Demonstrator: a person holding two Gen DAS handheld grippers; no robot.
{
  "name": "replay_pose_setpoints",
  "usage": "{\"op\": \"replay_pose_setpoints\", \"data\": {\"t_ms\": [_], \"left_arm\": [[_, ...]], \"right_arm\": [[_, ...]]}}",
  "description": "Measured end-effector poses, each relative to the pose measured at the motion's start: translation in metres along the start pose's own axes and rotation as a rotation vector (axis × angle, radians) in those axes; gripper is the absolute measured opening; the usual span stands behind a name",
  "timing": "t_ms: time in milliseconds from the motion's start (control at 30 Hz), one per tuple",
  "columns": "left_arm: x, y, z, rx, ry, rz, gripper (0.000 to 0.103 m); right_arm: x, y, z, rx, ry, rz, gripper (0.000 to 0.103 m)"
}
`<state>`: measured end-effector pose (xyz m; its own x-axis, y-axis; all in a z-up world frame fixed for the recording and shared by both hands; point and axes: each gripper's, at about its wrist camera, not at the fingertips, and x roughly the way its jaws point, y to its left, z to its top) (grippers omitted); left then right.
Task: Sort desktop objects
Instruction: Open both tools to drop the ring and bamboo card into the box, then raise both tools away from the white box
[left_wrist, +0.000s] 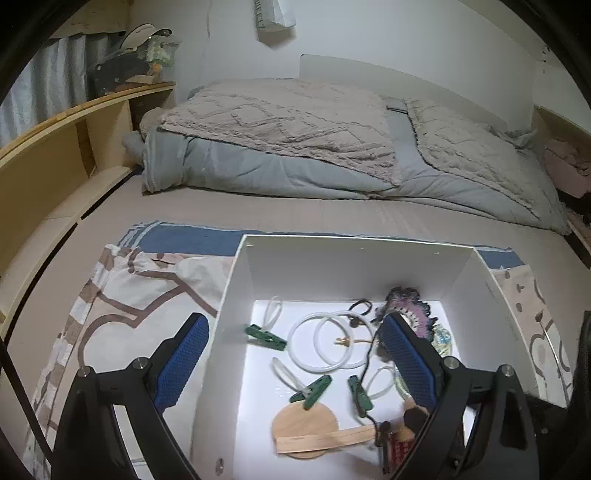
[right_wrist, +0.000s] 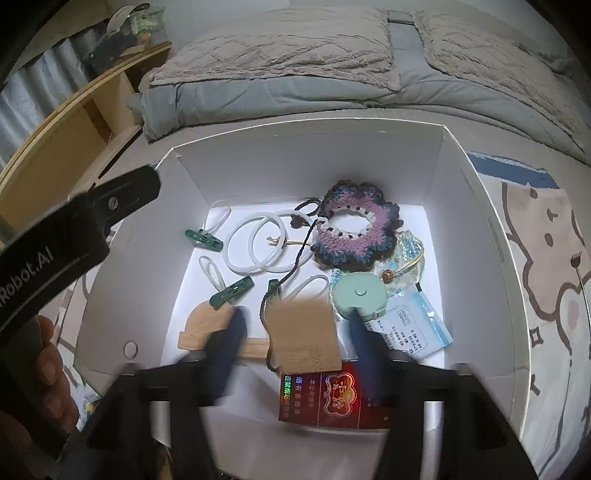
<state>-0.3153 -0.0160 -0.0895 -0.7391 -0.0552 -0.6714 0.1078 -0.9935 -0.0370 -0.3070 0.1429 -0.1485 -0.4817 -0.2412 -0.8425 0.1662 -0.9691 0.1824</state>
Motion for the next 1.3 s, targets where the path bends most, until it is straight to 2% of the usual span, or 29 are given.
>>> {"op": "replay_pose_setpoints", "data": {"t_ms": [33, 67, 200, 733, 1300], "left_arm": [[0.000, 0.001, -0.001, -0.002, 0.002, 0.005, 0.097], [0.000, 0.003, -0.001, -0.006, 0.004, 0.010, 0.099], [-0.001, 0.009, -0.002, -0.025, 0.008, 0.019, 0.102], [-0.021, 0.015, -0.003, -0.020, 0.016, 0.046, 0.103], [-0.058, 0.025, -0.006, -0.027, -0.015, 0.063, 0.103]], "right_arm": [[0.000, 0.000, 0.000, 0.001, -0.001, 0.001, 0.093], [-0.002, 0.001, -0.001, -0.005, -0.009, 0.001, 0.096], [-0.006, 0.006, -0.002, -0.021, -0.022, -0.018, 0.103], [-0.029, 0.002, -0.002, -0.009, -0.083, -0.044, 0.103], [-0.078, -0.004, -0.007, 0.004, -0.180, -0.052, 0.103]]}}
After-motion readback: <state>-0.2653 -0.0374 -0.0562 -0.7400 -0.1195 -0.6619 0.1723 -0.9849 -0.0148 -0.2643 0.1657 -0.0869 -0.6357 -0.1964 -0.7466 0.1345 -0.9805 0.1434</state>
